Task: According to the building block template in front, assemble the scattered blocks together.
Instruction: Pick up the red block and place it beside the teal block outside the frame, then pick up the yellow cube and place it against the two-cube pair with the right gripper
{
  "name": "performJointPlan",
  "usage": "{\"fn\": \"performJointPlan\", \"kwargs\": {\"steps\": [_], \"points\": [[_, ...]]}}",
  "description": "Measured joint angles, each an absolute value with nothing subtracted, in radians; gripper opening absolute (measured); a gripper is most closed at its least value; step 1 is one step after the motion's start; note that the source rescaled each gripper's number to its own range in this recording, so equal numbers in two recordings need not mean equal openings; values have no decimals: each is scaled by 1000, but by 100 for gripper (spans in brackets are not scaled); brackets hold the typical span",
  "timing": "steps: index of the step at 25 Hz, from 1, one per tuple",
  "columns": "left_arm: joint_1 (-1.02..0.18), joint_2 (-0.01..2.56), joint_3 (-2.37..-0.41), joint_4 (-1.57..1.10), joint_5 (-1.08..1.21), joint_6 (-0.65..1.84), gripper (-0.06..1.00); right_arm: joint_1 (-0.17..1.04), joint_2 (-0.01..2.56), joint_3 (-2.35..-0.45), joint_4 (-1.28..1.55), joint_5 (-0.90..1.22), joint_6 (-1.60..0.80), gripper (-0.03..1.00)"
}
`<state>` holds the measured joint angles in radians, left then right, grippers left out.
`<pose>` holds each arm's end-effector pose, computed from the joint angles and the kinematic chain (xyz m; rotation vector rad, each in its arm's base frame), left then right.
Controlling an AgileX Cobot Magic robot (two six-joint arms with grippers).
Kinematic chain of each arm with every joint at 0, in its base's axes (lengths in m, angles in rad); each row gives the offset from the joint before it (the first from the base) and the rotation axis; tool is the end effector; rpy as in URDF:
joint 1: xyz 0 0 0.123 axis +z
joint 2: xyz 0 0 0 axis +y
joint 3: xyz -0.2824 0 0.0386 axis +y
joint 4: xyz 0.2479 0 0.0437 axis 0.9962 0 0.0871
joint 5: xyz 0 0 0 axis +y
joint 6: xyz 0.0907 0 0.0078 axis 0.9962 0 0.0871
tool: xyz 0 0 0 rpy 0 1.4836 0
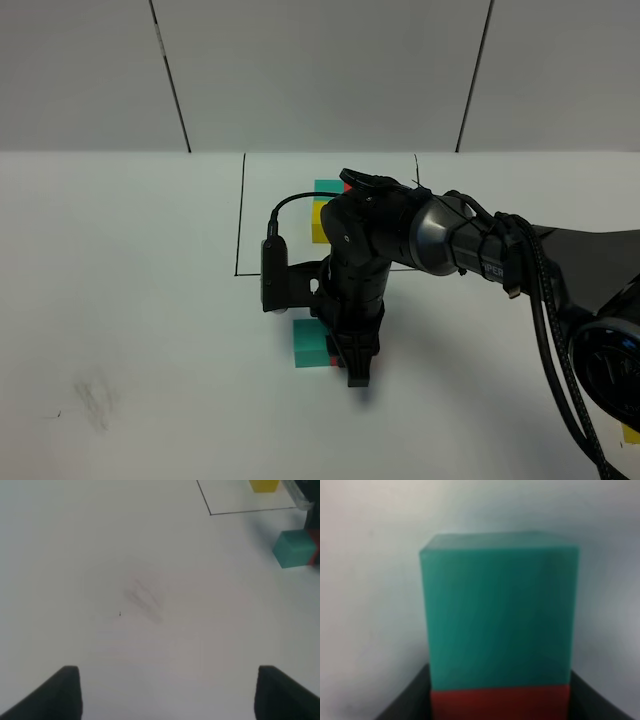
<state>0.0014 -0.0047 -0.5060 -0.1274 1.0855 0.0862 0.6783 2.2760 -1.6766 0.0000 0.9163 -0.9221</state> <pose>-0.0077 -0.0102 0.2773 0.0956 2.0509 -0.0984 0.3539 0.2852 0.1191 -2.1527 2.0899 -0.0260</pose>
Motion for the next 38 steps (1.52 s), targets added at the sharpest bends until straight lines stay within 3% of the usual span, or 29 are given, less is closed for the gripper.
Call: {"fn": "performJointPlan", "kwargs": {"steps": [4,7,10,12,14,19,26,30,38], "points": [[1,-5,-506,-127,1085,86,74,678,2278,-1677,0,916,-923,5],[1,-5,-506,-127,1085,86,74,678,2286,-1675,-14,921,-919,36],[1,-5,-506,-127,1085,86,74,678,2277,-1673,-15,926,-893,74],[1,-5,-506,-127,1085,86,74,678,2254,-1671,-25,947,-861,90],[1,-5,-506,-127,1085,86,74,678,2218,-1671,-43,987,-808,96],[1,-5,-506,-127,1085,86,74,651,2110,-1671,-68,1159,-508,99],[1,-5,-506,-127,1085,86,74,500,1948,-1592,-103,1204,0,82],[1,-5,-506,-127,1085,86,74,445,1779,-1392,-155,1151,115,73],[1,-5,-506,-127,1085,86,74,247,1491,-961,-167,875,215,71]]}}
